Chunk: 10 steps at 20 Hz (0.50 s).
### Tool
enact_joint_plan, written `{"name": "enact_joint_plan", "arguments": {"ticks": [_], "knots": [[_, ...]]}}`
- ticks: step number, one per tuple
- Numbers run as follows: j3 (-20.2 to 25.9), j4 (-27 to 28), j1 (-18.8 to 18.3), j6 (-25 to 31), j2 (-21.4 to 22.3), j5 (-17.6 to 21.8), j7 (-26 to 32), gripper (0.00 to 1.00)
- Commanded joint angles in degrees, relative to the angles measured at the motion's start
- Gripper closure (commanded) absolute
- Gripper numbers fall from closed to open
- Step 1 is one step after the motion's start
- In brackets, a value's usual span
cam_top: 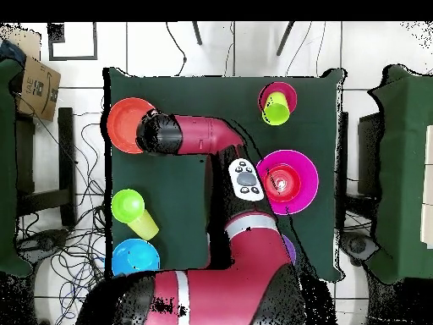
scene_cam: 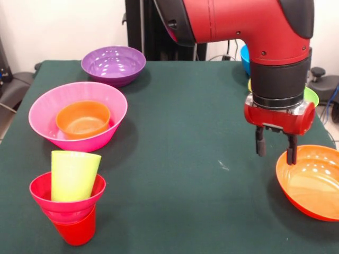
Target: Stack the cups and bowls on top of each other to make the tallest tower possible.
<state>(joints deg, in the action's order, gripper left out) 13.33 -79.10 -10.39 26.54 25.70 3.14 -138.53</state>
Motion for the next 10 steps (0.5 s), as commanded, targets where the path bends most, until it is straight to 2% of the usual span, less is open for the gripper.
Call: {"name": "enact_joint_plan", "arguments": {"ticks": [1,10], "knots": [[-1.1,2.3,2.5,-3.6,-2.9,-2.6,-8.8,0.0],[-4.2,5.7,4.9,-3.3,-6.8,-2.4,-6.4,0.0]]}}
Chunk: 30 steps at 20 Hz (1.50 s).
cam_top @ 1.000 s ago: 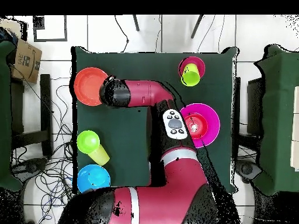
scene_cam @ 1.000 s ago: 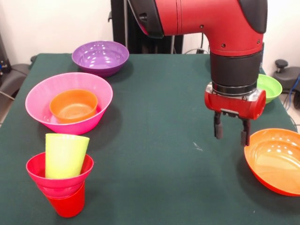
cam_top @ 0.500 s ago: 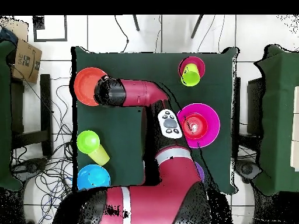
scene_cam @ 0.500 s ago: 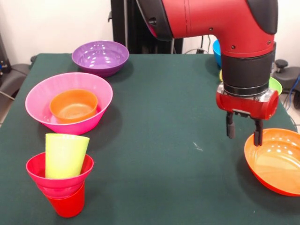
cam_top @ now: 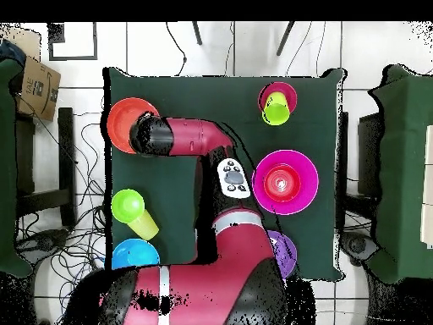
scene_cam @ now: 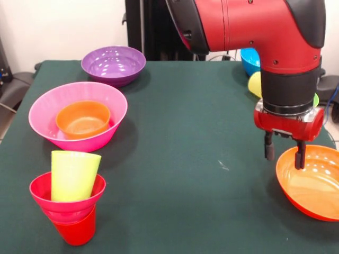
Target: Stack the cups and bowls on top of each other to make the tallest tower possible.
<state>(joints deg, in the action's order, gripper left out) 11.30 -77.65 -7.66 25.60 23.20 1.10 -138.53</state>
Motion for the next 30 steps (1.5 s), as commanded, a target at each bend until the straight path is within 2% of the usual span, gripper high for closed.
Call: {"name": "enact_joint_plan", "arguments": {"ticks": [1,6,9,16,24,30], "knots": [[-2.8,4.8,2.5,-2.2,-5.0,-0.2,-6.5,0.0],[-6.3,9.1,4.6,-4.1,-10.1,0.6,-6.6,0.0],[-7.0,9.6,5.1,-5.6,-11.3,0.5,-6.5,0.0],[-5.2,10.0,4.9,-6.8,-12.9,-1.2,-5.4,0.0],[-3.2,9.6,4.3,-6.1,-12.6,-2.4,-4.3,0.0],[-0.2,7.2,2.5,-3.2,-9.7,-3.8,-2.5,0.0]]}}
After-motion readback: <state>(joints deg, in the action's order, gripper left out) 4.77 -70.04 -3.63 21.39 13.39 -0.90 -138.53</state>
